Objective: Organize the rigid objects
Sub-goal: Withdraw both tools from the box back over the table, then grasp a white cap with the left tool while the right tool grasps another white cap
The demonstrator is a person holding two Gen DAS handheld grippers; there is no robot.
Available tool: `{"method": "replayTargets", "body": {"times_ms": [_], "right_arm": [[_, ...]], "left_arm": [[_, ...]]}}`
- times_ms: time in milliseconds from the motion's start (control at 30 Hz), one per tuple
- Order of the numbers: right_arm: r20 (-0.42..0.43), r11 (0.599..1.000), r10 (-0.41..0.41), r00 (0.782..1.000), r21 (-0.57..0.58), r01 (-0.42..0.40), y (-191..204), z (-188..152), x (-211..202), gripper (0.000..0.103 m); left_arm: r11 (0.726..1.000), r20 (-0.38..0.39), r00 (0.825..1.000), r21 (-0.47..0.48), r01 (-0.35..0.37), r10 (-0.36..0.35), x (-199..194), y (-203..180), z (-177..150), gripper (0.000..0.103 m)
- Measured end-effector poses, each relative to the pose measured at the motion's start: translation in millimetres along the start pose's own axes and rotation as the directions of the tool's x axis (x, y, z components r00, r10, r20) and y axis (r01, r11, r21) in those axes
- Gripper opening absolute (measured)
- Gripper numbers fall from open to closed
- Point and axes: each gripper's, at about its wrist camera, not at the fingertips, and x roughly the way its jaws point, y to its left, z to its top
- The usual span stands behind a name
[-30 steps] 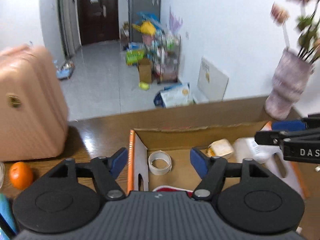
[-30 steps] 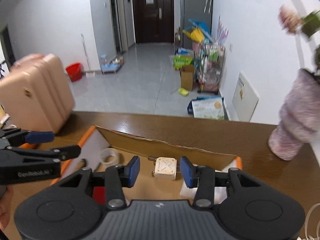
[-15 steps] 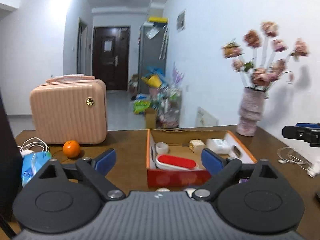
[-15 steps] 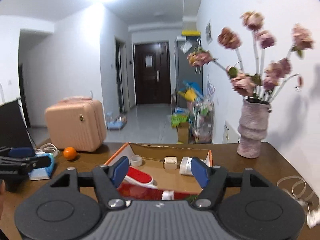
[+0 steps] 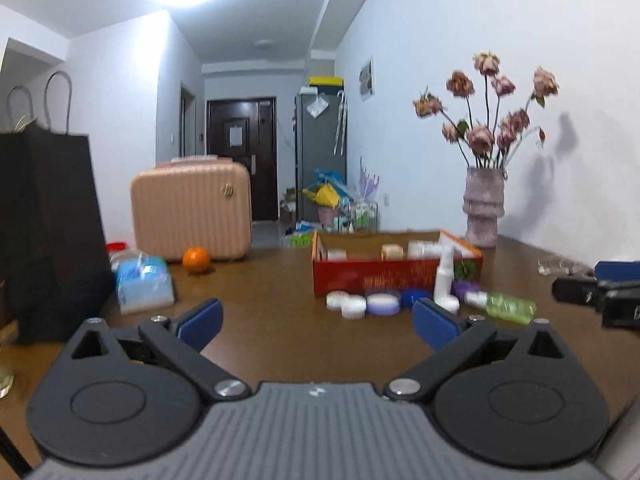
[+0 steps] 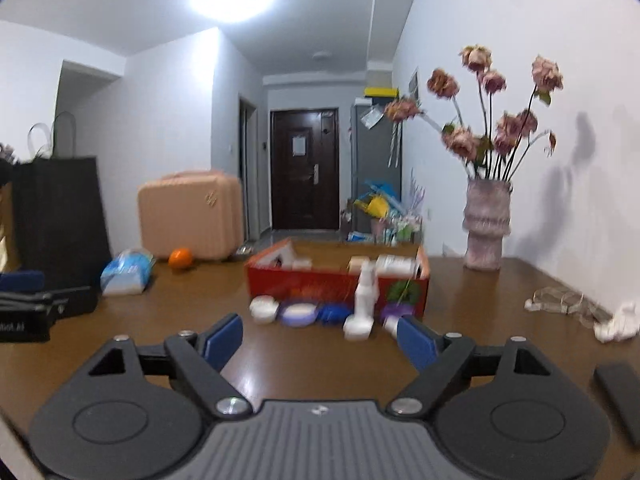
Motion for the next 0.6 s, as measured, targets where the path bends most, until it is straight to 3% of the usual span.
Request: {"method": "replayTargets", "body": {"times_ms": [67, 233, 467, 600], "right_arm": [[-0.028, 0.999, 0.035, 0.999, -0.006, -0.035, 6.4, -17.4, -9.6, 0.085], [-0.065, 0.999, 0.035, 0.997, -0.002, -0.035, 11.5, -41.6, -18.3, 0.085], [-0.073, 1.000, 0.006, 0.997, 0.030, -0.004, 4.2, -46.9, -4.6, 0.085], [-0.090, 0.999, -0.006, 0.996, 0.035, 0.009, -3.0, -47.6, 10.2, 0.085]], "left_arm": [[1.000, 0.001, 1.000, 0.011, 0.007, -0.007, -15.2, -2.1, -13.0, 0.103], [1.000, -0.024, 0.999, 0.020, 0.024, -0.024, -18.1, -8.6, -23.7, 0.103], [1.000, -0.030, 0.999, 0.014, 0.025, -0.025, -9.9, -9.3, -27.2, 0.103], [0.999, -0.073, 0.997, -0.004, 0.033, -0.033, 8.8, -6.5, -30.2, 0.103]]}}
